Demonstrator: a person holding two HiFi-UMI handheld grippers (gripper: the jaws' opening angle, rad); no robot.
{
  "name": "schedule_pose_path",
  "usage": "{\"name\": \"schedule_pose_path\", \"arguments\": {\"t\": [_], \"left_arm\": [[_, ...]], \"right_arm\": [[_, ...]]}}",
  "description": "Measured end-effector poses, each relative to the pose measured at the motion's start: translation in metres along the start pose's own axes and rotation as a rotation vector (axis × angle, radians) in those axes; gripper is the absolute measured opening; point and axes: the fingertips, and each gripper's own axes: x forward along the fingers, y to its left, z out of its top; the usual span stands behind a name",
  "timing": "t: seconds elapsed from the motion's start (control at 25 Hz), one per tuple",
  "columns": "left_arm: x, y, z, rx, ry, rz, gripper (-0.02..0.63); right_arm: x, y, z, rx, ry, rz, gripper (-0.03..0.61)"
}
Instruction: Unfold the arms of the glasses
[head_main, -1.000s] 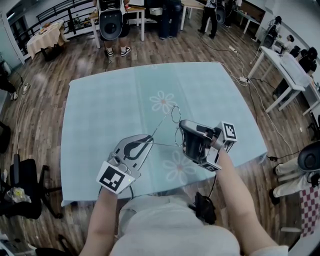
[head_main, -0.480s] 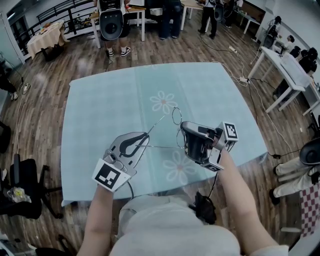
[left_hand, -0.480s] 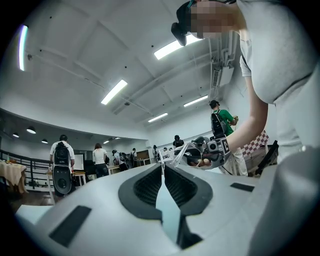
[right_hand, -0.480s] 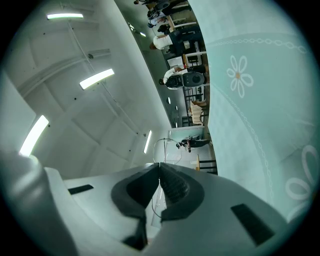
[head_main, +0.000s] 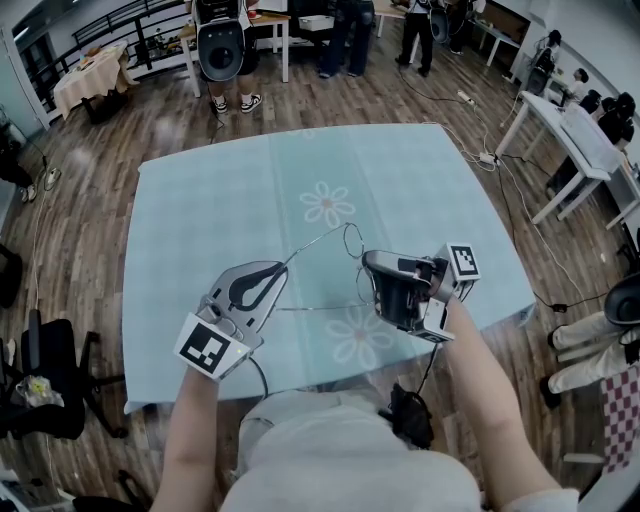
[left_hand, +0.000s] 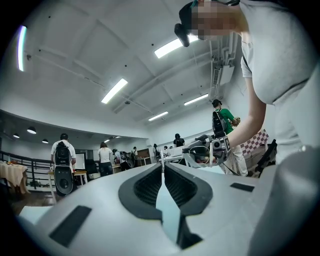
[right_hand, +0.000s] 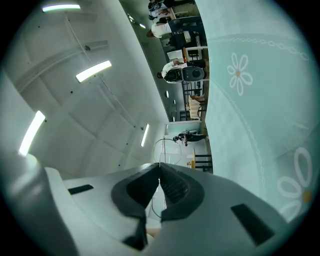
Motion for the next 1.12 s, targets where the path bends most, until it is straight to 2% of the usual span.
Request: {"name": "schedule_pose_path", "arguments": {"t": [0.24, 0.68, 1.12], "left_arm": [[-0.003, 0.007, -0.006, 0.024, 0.018, 0.023, 0.025], [0.004, 0.018, -0.002, 0.025, 0.023, 0.060, 0.025], [0.007, 0.018, -0.012, -0.005, 0.050, 0.040, 0.028]], "right_arm": [[0.002, -0.010, -0.013, -0.019, 0.053, -0.039, 0.011], [-0.003, -0.018, -0.018, -0.034, 0.086, -0.087, 0.011], [-0.003, -0.022, -0.011, -0.042, 0.028, -0.092, 0.011]]}}
